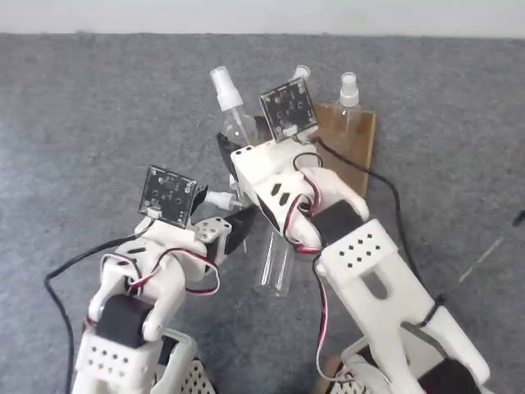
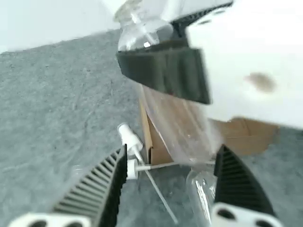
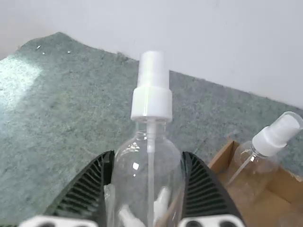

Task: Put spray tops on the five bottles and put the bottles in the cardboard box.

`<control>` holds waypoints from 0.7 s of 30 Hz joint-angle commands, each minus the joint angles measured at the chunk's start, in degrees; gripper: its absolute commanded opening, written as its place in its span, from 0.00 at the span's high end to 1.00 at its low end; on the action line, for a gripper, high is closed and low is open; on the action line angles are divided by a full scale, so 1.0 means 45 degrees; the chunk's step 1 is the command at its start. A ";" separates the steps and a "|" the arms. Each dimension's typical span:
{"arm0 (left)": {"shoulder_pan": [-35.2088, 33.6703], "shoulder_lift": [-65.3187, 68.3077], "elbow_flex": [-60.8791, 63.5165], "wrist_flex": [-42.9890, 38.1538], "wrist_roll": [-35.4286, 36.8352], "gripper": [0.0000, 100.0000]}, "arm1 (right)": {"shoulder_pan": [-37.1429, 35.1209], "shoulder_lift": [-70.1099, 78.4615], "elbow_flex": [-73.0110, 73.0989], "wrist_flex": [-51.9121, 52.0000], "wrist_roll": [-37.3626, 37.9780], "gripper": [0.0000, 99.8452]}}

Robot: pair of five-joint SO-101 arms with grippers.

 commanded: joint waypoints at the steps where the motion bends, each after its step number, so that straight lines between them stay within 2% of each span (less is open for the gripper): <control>1: 0.0117 -0.0195 0.0830 -0.1778 -0.0606 0.72 | 0.0049 -0.1221 -0.1133 0.1338 -0.0176 0.99; 8: 0.0117 -0.0195 0.1045 -0.1973 -0.0645 0.72 | 0.0068 -0.3937 -0.1094 0.3976 -0.0176 0.99; 12: 0.0117 -0.0195 0.1045 -0.1954 -0.0645 0.72 | 0.0147 -0.4757 -0.0938 0.4444 -0.0039 0.99; 14: 0.0117 -0.0215 0.1065 -0.1934 -0.0645 0.72 | 0.0186 -0.4835 -0.0586 0.4366 0.0684 0.99; 17: -0.0039 -0.0313 0.1104 -0.1700 -0.0645 0.72 | 0.1201 -0.4835 0.0215 0.3819 0.1426 0.99; 21: -0.1426 -0.0313 0.1045 -0.1817 -0.0645 0.79 | 0.3565 -0.4816 0.1368 0.2120 0.1465 0.99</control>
